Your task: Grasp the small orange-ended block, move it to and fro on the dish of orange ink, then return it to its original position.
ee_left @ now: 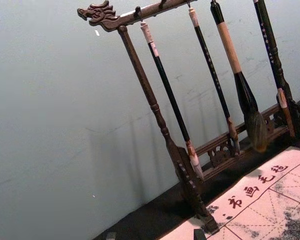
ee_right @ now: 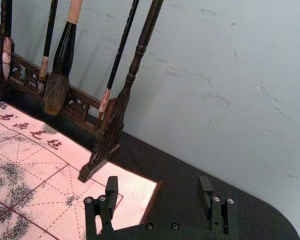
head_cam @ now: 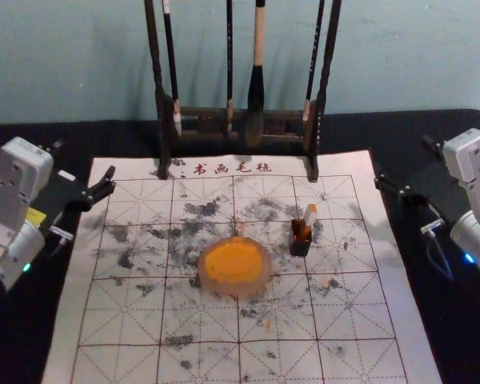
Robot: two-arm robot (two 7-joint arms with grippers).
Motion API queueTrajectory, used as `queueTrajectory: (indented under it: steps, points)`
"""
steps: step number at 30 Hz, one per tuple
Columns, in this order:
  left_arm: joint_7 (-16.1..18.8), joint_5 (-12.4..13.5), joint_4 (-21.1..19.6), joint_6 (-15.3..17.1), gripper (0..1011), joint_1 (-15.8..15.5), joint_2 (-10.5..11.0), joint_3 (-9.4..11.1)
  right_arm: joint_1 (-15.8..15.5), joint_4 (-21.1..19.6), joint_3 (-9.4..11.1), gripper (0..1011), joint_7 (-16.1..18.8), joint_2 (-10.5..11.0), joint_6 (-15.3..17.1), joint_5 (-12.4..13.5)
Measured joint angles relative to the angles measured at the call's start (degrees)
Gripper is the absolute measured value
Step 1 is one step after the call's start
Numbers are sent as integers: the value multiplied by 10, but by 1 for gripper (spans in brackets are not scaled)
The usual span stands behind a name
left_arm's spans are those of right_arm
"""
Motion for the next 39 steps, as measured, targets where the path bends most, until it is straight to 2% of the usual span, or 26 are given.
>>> queueTrajectory:
  steps: [39]
  points:
    - [0, 0, 0, 0, 1001, 0, 0, 0, 0, 0, 0, 1004, 0, 0, 0, 0]
